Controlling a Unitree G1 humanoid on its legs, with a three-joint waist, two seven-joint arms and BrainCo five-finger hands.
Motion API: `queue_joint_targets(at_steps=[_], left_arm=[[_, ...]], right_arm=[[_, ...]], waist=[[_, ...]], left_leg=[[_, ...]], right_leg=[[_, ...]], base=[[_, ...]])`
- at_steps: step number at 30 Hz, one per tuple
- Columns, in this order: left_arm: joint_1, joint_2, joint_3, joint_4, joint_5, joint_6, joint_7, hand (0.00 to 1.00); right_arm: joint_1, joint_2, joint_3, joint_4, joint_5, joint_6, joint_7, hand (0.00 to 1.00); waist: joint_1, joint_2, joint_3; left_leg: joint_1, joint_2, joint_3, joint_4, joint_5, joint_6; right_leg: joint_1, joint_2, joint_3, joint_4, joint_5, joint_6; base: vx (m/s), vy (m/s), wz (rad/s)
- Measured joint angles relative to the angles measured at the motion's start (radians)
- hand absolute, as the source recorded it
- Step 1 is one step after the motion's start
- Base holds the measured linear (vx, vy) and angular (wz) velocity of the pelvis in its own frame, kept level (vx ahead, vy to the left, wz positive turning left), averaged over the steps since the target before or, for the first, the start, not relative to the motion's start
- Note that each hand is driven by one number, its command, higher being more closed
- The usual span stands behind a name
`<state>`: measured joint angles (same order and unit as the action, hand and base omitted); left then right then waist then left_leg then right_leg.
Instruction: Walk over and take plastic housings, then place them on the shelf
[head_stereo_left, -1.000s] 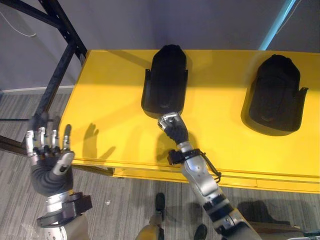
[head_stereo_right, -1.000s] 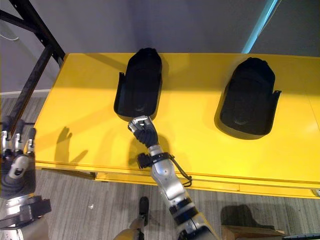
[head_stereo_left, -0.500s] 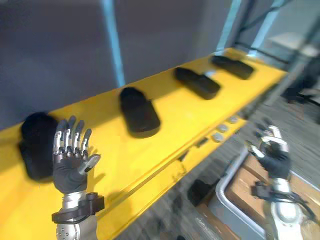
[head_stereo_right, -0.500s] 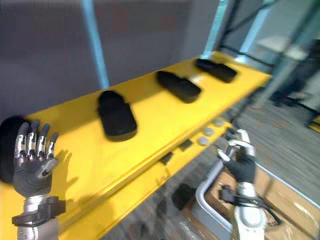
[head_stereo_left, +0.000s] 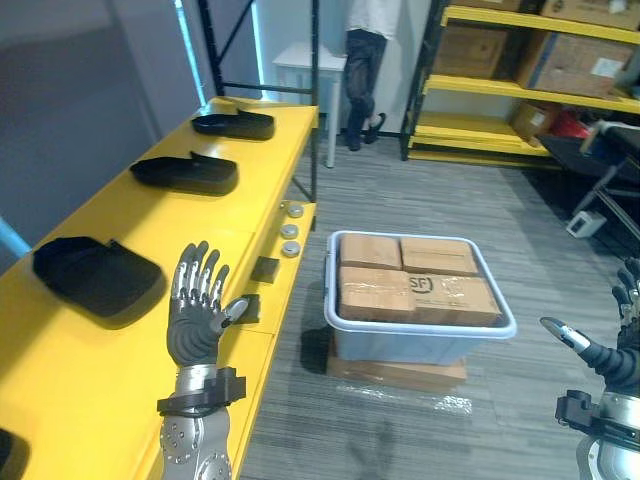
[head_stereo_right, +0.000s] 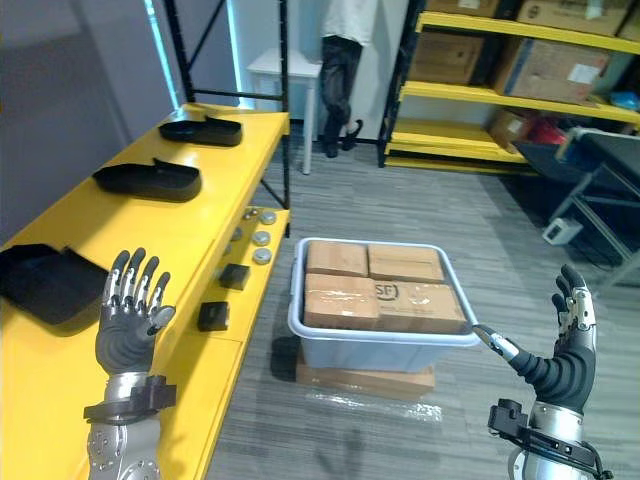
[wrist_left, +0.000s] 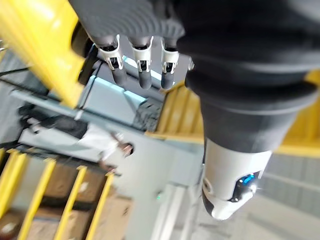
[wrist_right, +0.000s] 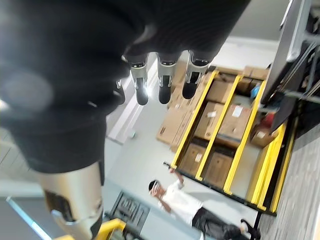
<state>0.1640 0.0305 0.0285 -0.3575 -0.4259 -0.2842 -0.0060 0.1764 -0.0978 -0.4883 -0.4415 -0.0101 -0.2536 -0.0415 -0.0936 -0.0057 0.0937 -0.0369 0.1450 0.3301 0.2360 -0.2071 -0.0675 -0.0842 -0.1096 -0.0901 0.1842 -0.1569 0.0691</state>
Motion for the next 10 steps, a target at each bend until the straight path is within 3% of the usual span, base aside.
queue_joint_targets(at_steps=[3, 5, 7, 8, 10], left_arm=[[0.007, -0.033, -0.019, 0.006, 0.002, 0.024, -0.002, 0.00], [-0.006, -0.028, -0.014, 0.053, 0.009, 0.021, -0.001, 0.00], [-0.052, -0.015, -0.014, 0.253, 0.019, 0.031, 0.001, 0.00], [-0.080, -0.007, -0.018, 0.433, 0.030, 0.056, 0.004, 0.00], [-0.101, 0.005, -0.028, 0.581, 0.058, 0.080, 0.004, 0.00]], right_arm=[[-0.010, -0.006, 0.062, 0.107, 0.004, 0.016, 0.004, 0.00], [-0.012, -0.011, 0.117, 0.218, 0.010, 0.033, 0.011, 0.00], [-0.045, -0.035, 0.166, 0.458, 0.030, 0.050, 0.019, 0.00], [-0.086, -0.053, 0.186, 0.669, 0.043, 0.075, 0.020, 0.00], [-0.113, -0.057, 0.186, 0.841, 0.043, 0.097, 0.017, 0.00]], waist=[[0.009, 0.032, -0.018], [0.021, 0.033, -0.031], [0.028, 0.037, -0.042], [0.028, 0.040, -0.047], [0.028, 0.040, -0.047]], left_leg=[[0.027, 0.025, -0.003, -0.060, 0.032, -0.015], [0.044, 0.045, 0.002, -0.083, 0.035, -0.018], [0.066, 0.051, 0.009, -0.105, 0.059, -0.015], [0.070, 0.050, 0.007, -0.107, 0.066, -0.020], [0.076, 0.047, 0.006, -0.107, 0.069, -0.025]], right_leg=[[0.000, 0.058, 0.040, -0.033, 0.028, -0.027], [0.001, 0.092, 0.062, -0.049, 0.038, -0.039], [0.017, 0.108, 0.080, -0.086, 0.059, -0.040], [0.024, 0.109, 0.085, -0.104, 0.068, -0.034], [0.035, 0.104, 0.084, -0.113, 0.068, -0.033]], base=[[0.05, -0.188, -0.52], [0.07, -0.147, -0.54], [0.09, -0.079, -0.31], [0.06, -0.019, -0.20], [0.04, 0.014, -0.05]])
